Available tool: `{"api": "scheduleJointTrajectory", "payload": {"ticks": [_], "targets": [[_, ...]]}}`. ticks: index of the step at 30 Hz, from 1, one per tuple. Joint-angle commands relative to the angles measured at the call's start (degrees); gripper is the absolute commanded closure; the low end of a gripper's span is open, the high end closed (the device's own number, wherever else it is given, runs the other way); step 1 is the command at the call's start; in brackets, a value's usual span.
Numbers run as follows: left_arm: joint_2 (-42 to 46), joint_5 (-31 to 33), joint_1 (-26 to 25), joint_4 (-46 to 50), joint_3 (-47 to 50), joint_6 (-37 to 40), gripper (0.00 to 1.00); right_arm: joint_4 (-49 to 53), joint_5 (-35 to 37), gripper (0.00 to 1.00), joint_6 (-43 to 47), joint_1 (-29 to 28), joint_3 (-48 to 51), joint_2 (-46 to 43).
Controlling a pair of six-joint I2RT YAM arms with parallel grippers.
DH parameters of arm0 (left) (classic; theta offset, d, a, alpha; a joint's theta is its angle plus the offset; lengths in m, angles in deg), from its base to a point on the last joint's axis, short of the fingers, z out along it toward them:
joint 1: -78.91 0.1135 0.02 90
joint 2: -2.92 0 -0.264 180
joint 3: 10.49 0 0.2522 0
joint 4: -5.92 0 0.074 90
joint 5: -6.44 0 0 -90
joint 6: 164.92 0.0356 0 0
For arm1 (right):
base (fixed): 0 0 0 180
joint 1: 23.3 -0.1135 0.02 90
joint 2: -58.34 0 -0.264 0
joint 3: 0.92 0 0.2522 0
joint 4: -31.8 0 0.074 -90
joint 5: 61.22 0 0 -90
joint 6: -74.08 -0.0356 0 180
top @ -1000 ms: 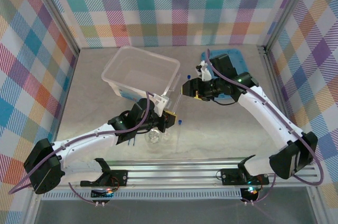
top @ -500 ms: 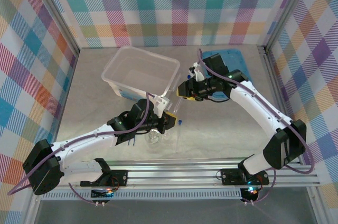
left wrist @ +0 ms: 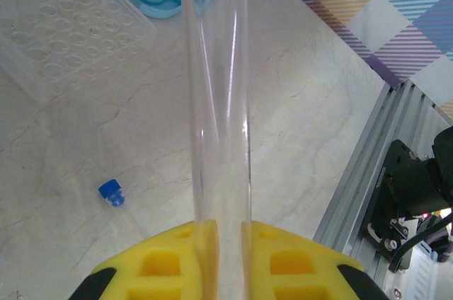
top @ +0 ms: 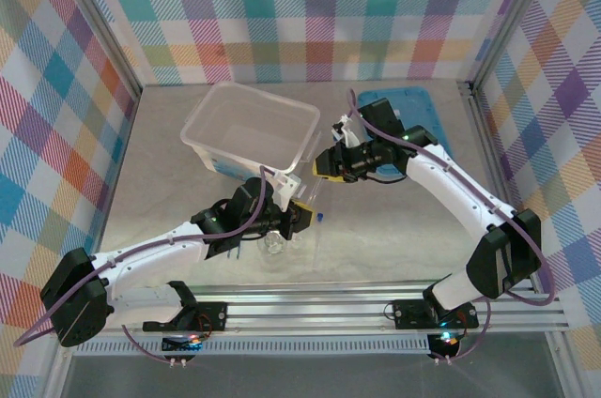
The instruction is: Organize the chemistry lab equipment
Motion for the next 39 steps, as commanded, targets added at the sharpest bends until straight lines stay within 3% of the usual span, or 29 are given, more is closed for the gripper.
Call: {"api": "scheduleJointTrajectory", "payload": {"ticks": [1,19,21,27,31,34,39], "targets": [[0.9,-1.1,0.1,-2.7,0.8,0.2,1.0,-0.6,-2.9,0.64,1.5,-0.9,1.2,0.1],[1.4,-1.5,0.1,-3.7,1.7,-0.5,0.99,-1.3,-3.1,0.81,1.3,-0.9,1.7,0.8],[1.4,-0.9,0.1,-3.3,1.7,-0.5,0.93,-1.0,-2.8,0.83,1.4,-0.9,1.6,0.7],[2.6,0.1,0.1,-3.8,2.1,-0.8,0.6,0.0,-1.2,0.83,1.7,-0.9,0.7,0.1],[3.2,0.7,0.2,-3.4,2.0,-1.4,0.48,1.7,2.3,0.83,2.2,-0.9,-0.1,-0.7],[3.8,2.0,0.3,-2.5,1.9,-1.8,0.23,3.2,5.6,0.83,2.5,-1.0,-0.5,-1.5],[4.3,3.2,0.7,-1.0,1.6,-1.7,0.2,5.8,14.5,0.83,3.3,-1.3,-1.7,-2.8]]}}
